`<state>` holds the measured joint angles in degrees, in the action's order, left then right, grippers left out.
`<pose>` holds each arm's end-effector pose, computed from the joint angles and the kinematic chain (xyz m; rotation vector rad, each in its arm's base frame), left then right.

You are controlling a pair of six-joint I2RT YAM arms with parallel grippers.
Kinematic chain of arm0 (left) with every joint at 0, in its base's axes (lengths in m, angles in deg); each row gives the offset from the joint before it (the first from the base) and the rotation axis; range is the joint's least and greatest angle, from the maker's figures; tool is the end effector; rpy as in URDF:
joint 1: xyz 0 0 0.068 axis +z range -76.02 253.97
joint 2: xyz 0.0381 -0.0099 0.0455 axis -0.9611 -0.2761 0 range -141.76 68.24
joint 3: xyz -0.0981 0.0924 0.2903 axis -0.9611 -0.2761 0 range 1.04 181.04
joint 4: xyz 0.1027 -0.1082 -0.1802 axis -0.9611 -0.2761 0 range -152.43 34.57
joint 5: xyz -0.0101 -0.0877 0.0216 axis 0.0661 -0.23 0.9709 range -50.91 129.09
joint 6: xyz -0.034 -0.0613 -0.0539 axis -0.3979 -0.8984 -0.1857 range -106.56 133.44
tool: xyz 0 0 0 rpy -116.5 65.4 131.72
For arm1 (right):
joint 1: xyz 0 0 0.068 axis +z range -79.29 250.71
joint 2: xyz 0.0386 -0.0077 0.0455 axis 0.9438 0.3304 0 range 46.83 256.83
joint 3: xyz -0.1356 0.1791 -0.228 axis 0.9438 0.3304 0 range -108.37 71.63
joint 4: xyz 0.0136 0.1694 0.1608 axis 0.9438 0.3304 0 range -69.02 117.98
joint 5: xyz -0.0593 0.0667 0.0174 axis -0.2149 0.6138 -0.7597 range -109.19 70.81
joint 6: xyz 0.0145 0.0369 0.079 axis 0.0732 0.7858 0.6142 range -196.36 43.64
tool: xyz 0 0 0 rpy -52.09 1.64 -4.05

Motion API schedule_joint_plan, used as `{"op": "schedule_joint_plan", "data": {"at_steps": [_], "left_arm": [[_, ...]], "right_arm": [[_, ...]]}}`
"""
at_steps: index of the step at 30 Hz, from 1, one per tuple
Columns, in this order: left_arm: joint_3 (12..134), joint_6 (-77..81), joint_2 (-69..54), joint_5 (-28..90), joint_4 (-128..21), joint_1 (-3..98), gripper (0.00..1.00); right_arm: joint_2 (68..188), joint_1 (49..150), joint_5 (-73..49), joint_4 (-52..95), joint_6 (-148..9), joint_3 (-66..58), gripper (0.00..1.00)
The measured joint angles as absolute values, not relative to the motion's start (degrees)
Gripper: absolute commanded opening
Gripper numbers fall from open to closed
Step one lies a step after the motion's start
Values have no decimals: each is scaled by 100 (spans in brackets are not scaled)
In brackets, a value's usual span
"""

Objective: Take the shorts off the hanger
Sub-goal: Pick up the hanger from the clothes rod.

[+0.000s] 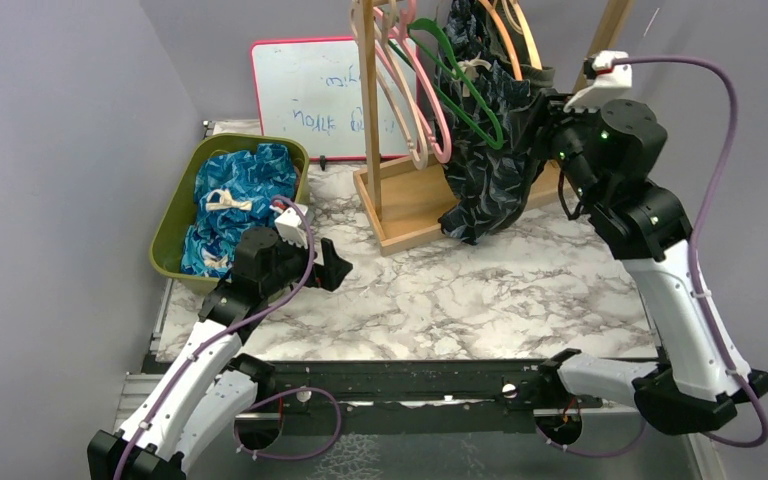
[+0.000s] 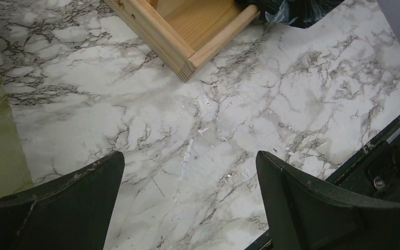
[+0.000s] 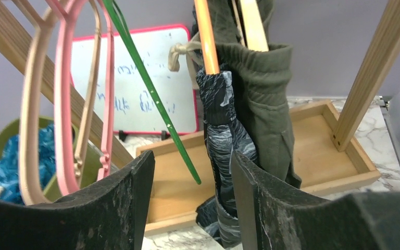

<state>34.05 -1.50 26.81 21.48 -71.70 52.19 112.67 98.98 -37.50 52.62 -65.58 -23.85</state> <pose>0.1237 -0.0751 0.2860 0.3243 2.0272 -0.7129 0.1862 0.0721 0.5522 0.0027 1.6108 0.2719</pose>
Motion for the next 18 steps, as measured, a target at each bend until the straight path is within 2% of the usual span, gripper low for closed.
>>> {"op": "schedule_joint_plan", "data": {"at_steps": [7, 18], "left_arm": [[3405, -152, 2733, 2183, -7183, 5219, 99], [3405, -152, 2731, 2187, -7190, 5209, 99]], "right_arm": [[11816, 9898, -3664, 5559, -6748, -2626, 57], [11971, 9830, -3920, 5727, -7008, -2853, 54]]}}
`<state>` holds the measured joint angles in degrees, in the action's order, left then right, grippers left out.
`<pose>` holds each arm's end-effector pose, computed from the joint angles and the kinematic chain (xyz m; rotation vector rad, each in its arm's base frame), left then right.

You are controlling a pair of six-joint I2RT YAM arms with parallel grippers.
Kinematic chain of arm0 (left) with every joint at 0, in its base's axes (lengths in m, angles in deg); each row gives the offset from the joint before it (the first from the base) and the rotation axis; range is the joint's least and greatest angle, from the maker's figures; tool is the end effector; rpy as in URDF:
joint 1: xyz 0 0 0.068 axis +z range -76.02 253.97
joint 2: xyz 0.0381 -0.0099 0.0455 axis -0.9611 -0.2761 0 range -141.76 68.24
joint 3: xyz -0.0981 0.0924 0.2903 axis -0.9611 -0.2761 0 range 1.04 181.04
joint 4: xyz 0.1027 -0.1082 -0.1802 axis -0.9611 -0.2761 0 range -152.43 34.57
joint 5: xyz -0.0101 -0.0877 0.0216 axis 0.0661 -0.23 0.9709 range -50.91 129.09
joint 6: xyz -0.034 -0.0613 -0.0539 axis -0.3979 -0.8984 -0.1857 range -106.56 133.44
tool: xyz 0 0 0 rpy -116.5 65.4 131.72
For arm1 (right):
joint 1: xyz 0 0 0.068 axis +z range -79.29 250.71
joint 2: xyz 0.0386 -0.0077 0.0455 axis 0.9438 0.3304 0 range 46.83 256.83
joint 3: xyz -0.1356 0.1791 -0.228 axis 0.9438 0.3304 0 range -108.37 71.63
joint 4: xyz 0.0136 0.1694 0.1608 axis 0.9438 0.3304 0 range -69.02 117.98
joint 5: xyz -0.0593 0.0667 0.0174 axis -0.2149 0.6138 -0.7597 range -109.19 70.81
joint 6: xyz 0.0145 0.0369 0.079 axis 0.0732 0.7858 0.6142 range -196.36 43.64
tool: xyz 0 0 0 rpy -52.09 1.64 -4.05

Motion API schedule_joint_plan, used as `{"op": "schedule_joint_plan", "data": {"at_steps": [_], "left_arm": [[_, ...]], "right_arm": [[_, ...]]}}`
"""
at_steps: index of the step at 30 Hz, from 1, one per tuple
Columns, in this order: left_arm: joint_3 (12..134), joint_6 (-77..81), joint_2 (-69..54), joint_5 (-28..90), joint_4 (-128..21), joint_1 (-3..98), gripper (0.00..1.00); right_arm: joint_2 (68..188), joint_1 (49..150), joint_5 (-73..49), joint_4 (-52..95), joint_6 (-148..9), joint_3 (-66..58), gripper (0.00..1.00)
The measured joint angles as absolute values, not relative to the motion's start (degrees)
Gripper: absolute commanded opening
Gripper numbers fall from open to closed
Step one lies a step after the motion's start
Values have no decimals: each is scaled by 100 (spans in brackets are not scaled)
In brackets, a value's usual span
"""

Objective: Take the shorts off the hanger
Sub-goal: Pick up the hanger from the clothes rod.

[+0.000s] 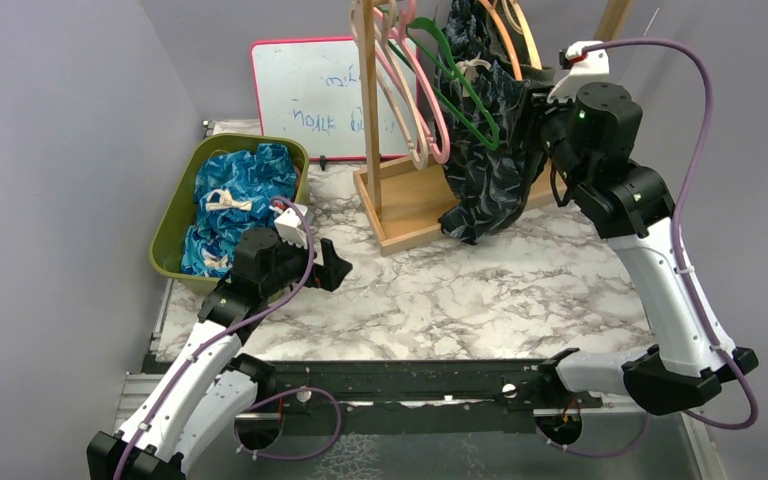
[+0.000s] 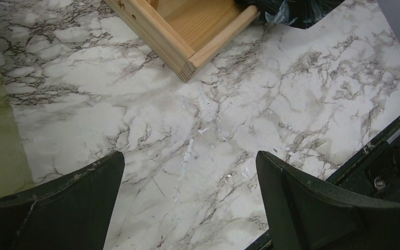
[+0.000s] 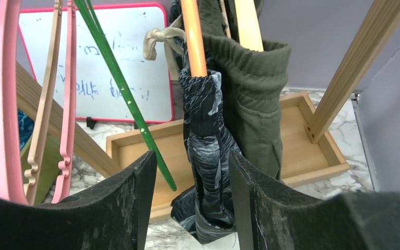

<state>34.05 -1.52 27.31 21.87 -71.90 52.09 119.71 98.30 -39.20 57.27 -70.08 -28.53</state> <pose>0.1223 -0.0742 0.2865 0.3215 2.0222 -0.7080 0.2234 0.0864 0.5411 -0.0628 1.7194 0.1361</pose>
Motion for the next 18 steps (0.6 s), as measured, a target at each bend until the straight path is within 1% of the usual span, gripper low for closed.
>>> {"op": "schedule_joint_plan", "data": {"at_steps": [5, 11, 15, 18], "left_arm": [[3405, -152, 2729, 2190, -7190, 5209, 99], [3405, -154, 2713, 2198, -7198, 5202, 99], [3405, -154, 2711, 2205, -7229, 5174, 99], [3405, -152, 2687, 2207, -7238, 5171, 99]], "right_arm": [[12157, 9668, -3855, 5756, -7084, -3008, 51], [12535, 9358, -3490, 5769, -7115, -3144, 45], [12705, 9308, -3358, 5767, -7181, -3142, 39], [12723, 9308, -3229, 5749, -7240, -3111, 37]]}}
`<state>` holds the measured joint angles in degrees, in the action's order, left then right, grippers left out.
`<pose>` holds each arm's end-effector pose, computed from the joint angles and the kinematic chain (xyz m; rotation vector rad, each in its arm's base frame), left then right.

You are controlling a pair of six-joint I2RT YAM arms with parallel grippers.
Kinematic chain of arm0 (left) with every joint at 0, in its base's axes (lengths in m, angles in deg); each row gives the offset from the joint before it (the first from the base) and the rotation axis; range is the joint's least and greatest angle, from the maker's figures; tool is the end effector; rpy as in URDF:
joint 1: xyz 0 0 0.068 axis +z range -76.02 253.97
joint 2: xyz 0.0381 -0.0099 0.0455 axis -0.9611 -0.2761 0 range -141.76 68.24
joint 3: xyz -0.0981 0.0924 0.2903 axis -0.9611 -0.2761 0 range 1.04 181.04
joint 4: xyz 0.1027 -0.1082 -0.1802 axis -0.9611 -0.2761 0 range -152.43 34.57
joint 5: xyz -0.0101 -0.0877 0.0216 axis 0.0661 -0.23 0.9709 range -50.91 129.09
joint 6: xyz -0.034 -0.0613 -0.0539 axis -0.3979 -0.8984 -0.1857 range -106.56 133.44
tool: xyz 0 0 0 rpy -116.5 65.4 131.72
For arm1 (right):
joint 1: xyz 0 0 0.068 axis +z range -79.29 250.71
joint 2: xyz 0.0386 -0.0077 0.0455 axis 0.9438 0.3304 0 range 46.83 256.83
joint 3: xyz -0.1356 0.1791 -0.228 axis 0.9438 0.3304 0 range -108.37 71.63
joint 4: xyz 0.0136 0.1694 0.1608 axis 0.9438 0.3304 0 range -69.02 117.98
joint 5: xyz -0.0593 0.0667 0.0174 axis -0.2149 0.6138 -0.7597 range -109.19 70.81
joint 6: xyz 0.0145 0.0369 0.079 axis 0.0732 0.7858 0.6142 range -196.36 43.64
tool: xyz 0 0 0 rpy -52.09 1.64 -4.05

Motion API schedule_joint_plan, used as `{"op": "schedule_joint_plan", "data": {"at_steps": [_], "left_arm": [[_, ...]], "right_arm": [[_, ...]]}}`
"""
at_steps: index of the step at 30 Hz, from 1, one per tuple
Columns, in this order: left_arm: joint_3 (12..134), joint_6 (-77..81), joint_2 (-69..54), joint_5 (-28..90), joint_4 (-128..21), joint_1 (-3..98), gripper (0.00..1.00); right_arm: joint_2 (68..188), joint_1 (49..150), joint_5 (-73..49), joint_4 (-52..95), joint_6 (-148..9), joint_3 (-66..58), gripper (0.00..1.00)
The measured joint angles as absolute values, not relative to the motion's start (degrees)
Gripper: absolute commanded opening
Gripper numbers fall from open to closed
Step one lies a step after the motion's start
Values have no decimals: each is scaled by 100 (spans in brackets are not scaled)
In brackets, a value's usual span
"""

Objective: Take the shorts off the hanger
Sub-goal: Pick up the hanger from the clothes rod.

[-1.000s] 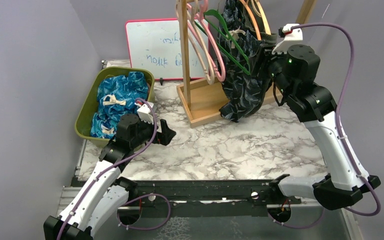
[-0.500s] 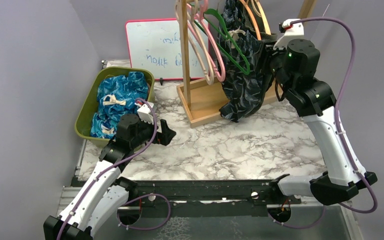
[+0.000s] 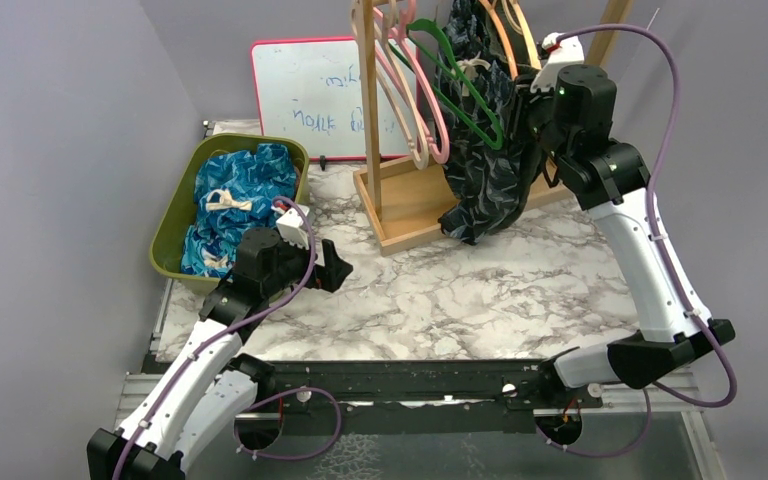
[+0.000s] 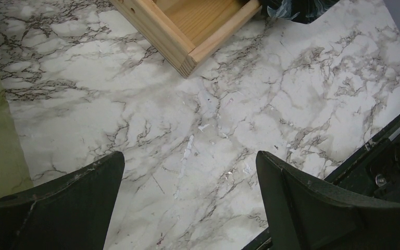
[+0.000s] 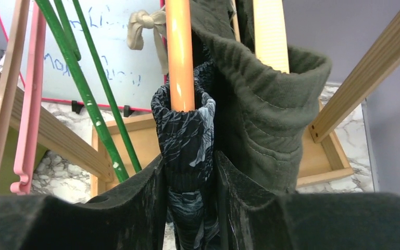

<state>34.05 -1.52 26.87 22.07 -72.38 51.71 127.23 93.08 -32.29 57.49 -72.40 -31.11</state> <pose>0.1228 -0.0751 0.2844 0.3252 2.0386 -0.7069 0.2752 0.0940 0.5222 -0.1296 1.8087 0.1185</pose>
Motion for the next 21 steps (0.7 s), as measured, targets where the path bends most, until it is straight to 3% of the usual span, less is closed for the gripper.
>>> {"op": "schedule_joint_plan", "data": {"at_steps": [11, 17, 21], "left_arm": [[3405, -152, 2584, 2209, -7281, 5171, 99], [3405, -152, 2584, 2227, -7325, 5171, 99], [3405, -152, 2584, 2240, -7358, 5171, 99]], "right_arm": [[12989, 9308, -3208, 5483, -7506, -3089, 44], [13278, 9308, -3212, 5400, -7640, -3135, 34], [13300, 9310, -3208, 5312, -7709, -3150, 21]]}}
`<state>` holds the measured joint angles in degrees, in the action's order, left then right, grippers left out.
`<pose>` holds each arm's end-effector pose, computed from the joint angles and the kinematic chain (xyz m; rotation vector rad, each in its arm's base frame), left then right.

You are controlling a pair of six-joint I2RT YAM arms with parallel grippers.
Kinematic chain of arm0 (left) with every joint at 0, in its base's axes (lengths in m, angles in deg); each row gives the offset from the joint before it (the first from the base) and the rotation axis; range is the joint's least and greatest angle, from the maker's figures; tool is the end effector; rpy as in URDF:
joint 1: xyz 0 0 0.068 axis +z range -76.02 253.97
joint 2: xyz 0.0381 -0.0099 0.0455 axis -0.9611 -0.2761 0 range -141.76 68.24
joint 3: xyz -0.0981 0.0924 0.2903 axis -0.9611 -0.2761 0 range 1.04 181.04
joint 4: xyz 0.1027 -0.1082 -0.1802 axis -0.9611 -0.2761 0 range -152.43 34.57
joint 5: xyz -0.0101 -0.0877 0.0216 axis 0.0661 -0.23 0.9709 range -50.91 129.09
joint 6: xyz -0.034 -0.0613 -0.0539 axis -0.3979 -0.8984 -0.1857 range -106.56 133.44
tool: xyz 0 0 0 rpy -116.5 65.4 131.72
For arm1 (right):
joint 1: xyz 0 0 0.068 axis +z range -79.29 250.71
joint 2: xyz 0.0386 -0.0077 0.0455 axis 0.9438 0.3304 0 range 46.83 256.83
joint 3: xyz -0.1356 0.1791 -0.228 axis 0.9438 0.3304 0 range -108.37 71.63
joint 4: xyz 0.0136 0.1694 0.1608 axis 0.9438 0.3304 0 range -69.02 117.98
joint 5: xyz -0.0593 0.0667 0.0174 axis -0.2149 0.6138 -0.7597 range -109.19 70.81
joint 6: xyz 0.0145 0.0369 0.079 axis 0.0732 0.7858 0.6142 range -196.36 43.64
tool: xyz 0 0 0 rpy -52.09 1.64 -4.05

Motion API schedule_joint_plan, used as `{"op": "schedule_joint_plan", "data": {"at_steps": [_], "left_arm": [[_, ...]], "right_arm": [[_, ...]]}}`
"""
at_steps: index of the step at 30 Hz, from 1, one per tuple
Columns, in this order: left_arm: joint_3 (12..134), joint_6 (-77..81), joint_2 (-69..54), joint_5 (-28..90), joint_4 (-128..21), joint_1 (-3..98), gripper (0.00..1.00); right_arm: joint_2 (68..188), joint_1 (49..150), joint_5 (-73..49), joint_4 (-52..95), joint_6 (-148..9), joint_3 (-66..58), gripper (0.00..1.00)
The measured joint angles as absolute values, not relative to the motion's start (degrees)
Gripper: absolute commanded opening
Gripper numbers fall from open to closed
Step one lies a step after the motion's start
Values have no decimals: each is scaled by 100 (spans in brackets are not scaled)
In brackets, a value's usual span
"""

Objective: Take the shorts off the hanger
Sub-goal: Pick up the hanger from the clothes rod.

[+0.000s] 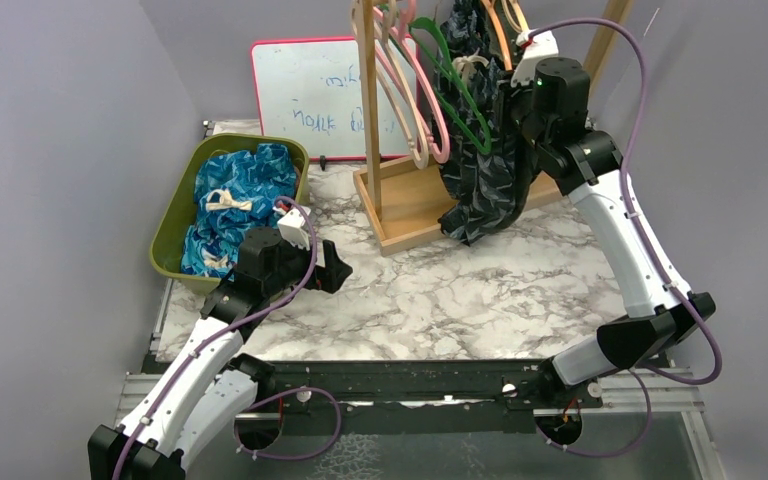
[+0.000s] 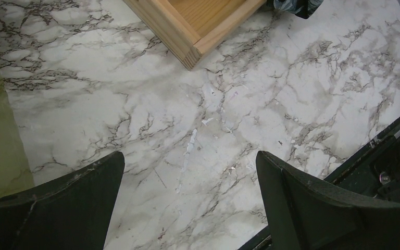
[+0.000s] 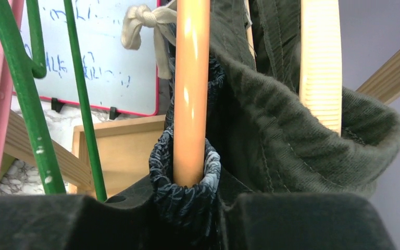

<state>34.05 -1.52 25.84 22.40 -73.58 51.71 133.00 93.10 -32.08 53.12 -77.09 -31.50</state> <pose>0.1245 -0.0754 0.2793 0.3193 2.0790 -0.6968 0.3146 0.1107 0.5061 -0.2111 1.8173 0.0597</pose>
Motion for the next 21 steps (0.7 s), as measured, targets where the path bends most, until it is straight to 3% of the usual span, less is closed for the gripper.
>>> {"op": "schedule_joint_plan", "data": {"at_steps": [7, 21], "left_arm": [[3405, -152, 2562, 2268, -7360, 5171, 99], [3405, -152, 2528, 2279, -7369, 5171, 99]], "right_arm": [[13295, 9308, -3203, 5179, -7749, -3135, 2], [12845, 9308, -3175, 3526, -7679, -1758, 1]]}}
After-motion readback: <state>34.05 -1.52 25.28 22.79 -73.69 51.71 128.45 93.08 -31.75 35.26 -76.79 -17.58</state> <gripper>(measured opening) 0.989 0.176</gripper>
